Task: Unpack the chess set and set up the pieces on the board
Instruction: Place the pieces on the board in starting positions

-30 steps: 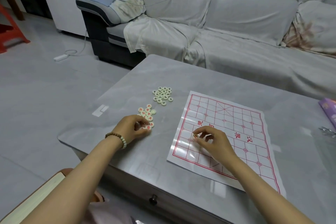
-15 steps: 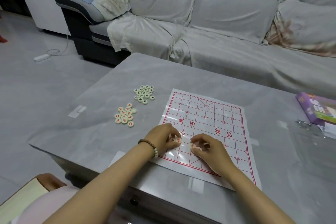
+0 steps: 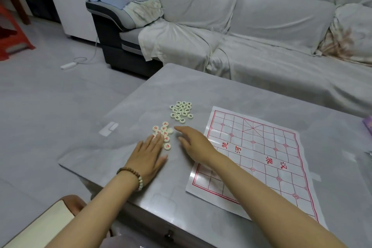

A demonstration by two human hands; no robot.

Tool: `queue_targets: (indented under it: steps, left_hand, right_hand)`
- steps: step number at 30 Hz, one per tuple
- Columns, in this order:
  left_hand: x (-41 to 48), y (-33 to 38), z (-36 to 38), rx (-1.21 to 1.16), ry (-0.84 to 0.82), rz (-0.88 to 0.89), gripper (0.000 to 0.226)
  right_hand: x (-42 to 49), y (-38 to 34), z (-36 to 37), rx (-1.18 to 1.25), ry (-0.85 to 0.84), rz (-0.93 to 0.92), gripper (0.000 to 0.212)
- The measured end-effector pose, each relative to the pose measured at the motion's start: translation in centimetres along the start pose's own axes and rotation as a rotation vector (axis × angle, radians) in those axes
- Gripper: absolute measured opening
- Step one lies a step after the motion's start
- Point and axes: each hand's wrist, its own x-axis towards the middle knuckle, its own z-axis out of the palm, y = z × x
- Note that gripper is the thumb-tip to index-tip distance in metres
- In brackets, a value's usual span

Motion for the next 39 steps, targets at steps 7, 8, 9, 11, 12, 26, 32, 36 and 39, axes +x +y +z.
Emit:
queue_targets:
  steps: [7, 8, 9, 11, 12, 26, 32, 36, 39]
  left_hand:
    - [-0.1, -1.2, -0.7, -0.101, 0.037, 0.026, 0.099]
    - [-0.1, -1.5, -1.0, -0.117, 0.087, 0.014, 0.093]
    - [0.0, -1.7, -1.3, -0.135, 0.140, -0.007, 0.084]
    - [0.2, -2.0, -1.7, -0.215, 0.230, -0.075, 0.058]
    - [0.3, -2.0, -1.9, -0.275, 0.262, -0.106, 0.050]
    - [1.4, -1.3, -1.8, -0.440, 0.181, -0.064, 0.028]
    - [1.3, -1.3, -1.8, -0.429, 0.179, -0.034, 0.019]
    - [1.4, -1.8, -1.8, -0.453, 0.177, -0.027, 0.020]
    - [1.4, -2.0, -1.9, -0.460, 0.180, -0.032, 0.020]
  right_hand:
    - [4.0, 0.2, 1.6, -0.068, 0.076, -0.005, 0.028]
    - [4.1, 0.2, 1.6, -0.070, 0.088, -0.005, 0.024]
    - [4.2, 0.3, 1.6, -0.079, 0.088, -0.006, 0.020]
    - [4.0, 0.5, 1.6, -0.077, 0.076, -0.007, 0.014]
    - [3.8, 0.5, 1.5, -0.064, 0.074, -0.009, 0.012]
    - [1.2, 1.3, 1.4, 0.033, 0.082, -0.006, 0.016]
    - [1.6, 0.9, 2.1, 0.090, 0.157, 0.026, 0.010]
    - [0.6, 0.9, 1.4, 0.140, 0.034, -0.076, 0.024]
    - [0.3, 0.7, 1.5, 0.097, -0.018, -0.123, 0.029]
